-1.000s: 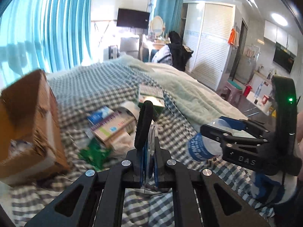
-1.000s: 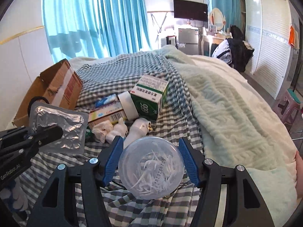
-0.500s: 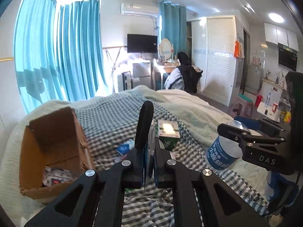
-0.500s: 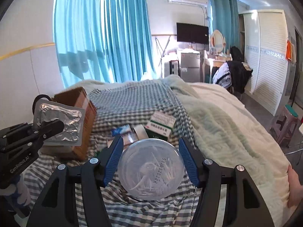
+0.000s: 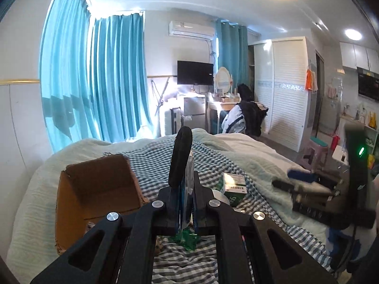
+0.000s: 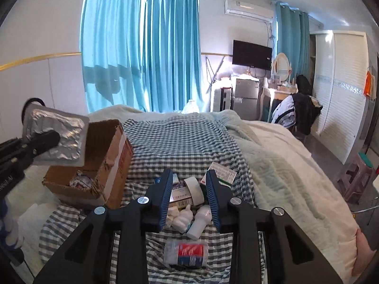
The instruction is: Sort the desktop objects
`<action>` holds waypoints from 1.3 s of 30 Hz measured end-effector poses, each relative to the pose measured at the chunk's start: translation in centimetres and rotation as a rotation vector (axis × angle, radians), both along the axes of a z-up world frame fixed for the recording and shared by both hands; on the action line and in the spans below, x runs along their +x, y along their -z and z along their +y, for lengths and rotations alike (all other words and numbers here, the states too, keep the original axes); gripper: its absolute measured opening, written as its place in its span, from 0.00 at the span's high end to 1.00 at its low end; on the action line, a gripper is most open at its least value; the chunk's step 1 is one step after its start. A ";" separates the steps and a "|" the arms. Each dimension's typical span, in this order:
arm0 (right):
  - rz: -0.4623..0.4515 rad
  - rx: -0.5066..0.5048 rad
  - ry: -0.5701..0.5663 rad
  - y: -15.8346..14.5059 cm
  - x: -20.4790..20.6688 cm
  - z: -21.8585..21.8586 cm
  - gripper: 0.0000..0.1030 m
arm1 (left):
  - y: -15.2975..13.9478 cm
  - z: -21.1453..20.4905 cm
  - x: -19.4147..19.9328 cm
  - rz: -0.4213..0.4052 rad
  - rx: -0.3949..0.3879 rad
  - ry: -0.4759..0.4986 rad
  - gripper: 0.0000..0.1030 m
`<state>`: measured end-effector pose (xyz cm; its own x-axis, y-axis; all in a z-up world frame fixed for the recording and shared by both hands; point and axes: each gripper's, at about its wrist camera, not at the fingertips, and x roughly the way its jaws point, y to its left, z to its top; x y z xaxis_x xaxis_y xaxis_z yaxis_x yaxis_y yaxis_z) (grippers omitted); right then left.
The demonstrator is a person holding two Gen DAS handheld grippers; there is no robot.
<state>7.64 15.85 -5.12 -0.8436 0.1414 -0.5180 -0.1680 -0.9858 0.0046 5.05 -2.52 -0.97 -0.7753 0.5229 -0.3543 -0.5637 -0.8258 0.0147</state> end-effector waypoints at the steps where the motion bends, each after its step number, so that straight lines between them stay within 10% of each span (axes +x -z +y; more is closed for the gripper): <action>1: -0.056 -0.020 -0.022 1.6 -0.6 0.2 0.40 | 0.2 -0.2 -0.2 -0.005 0.002 -0.006 0.93; 12: -0.428 -0.251 -0.077 15.6 -5.4 1.4 0.31 | 2.5 -0.5 -1.9 -0.057 -0.015 -0.050 0.93; 26: -0.805 0.137 -0.402 21.5 -10.4 -2.8 0.29 | 5.3 -0.9 -4.8 -0.123 -0.068 -0.104 0.93; 39: -0.465 0.092 -0.372 12.5 -6.9 -2.7 0.37 | 4.9 -1.8 -8.6 -0.139 -0.040 -0.158 0.93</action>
